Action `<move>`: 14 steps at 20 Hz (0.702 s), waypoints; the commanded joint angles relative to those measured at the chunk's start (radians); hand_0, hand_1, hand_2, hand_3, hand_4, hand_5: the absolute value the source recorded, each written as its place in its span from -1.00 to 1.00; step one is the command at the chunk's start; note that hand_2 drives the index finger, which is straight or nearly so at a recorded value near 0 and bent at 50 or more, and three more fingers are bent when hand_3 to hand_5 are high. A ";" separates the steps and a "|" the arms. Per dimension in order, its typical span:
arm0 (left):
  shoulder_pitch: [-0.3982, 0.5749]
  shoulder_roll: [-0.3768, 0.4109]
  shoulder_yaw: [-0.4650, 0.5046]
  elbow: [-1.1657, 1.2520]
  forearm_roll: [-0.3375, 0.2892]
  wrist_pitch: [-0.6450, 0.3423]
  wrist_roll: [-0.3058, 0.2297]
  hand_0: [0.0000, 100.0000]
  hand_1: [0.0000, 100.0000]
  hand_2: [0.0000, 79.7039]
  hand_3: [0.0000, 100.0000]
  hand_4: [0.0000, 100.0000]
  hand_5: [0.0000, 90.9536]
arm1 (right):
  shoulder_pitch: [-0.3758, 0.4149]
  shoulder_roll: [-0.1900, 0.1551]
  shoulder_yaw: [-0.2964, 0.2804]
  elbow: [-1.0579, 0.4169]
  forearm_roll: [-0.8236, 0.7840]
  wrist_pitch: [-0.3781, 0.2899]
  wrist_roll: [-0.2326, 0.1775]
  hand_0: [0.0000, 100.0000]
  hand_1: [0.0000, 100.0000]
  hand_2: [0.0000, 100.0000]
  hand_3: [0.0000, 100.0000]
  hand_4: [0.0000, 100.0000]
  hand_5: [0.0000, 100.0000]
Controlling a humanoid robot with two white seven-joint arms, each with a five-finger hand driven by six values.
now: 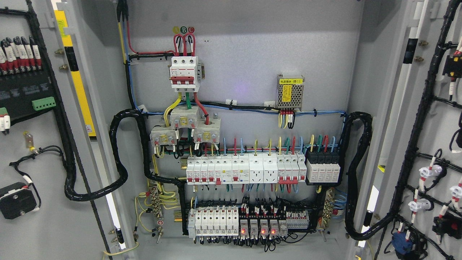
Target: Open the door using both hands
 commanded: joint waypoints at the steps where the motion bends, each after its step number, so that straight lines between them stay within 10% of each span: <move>1: 0.014 -0.025 -0.005 -0.057 -0.005 -0.004 -0.001 -1.00 -0.59 -0.62 -0.40 -0.75 -1.00 | 0.001 -0.005 0.006 0.000 -0.002 -0.002 0.002 -0.57 -0.79 -1.00 -1.00 -1.00 -1.00; 14: 0.120 -0.112 -0.021 -0.186 -0.041 -0.008 -0.035 -1.00 -0.60 -0.62 -0.40 -0.74 -1.00 | 0.030 -0.061 0.092 -0.008 -0.007 -0.055 0.005 -0.57 -0.78 -1.00 -1.00 -1.00 -1.00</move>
